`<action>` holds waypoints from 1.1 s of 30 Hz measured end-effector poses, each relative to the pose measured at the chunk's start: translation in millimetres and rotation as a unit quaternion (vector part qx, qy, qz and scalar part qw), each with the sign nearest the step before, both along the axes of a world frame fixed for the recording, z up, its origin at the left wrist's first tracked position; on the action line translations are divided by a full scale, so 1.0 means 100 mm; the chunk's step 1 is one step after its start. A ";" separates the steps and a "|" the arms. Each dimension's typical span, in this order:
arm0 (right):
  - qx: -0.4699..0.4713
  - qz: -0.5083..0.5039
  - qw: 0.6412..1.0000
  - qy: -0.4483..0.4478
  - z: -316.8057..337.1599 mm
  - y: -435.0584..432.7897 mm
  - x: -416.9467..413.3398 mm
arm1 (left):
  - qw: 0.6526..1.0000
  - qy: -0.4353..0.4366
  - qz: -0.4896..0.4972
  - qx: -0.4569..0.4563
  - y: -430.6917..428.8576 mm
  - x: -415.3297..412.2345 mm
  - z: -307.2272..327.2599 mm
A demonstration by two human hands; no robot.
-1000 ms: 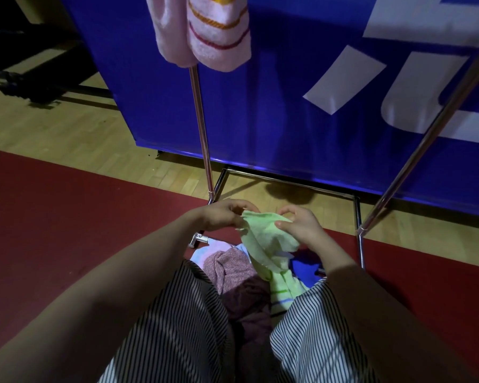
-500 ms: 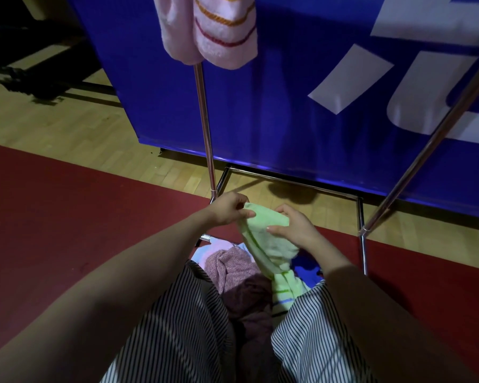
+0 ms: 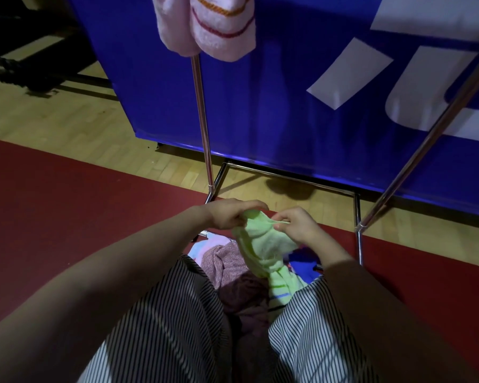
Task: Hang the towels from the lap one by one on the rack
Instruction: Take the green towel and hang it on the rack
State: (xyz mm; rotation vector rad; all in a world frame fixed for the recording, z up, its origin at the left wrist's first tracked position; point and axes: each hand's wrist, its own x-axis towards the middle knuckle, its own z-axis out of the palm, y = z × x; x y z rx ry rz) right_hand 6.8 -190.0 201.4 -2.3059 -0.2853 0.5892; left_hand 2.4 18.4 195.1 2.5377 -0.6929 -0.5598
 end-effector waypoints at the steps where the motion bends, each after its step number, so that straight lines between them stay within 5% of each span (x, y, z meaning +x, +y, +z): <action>1: -0.006 0.009 1.000 0.005 0.00 0.00 0.00 | 1.000 -0.013 -0.008 0.020 0.00 -0.01 0.01; 7: 0.006 0.024 1.000 0.010 0.03 -0.01 -0.02 | 0.992 -0.047 0.030 0.112 -0.01 -0.03 0.04; 18: -0.156 -0.157 0.974 -0.044 -0.03 -0.09 0.05 | 0.983 -0.033 0.169 -0.071 -0.12 -0.05 0.07; 25: 0.014 -0.167 0.984 -0.055 -0.03 -0.15 0.01 | 0.988 -0.060 0.128 -0.055 0.00 -0.07 0.11; 33: 0.143 -0.377 0.906 -0.129 0.13 -0.12 -0.29 | 0.962 -0.191 0.187 -0.061 -0.22 -0.31 0.28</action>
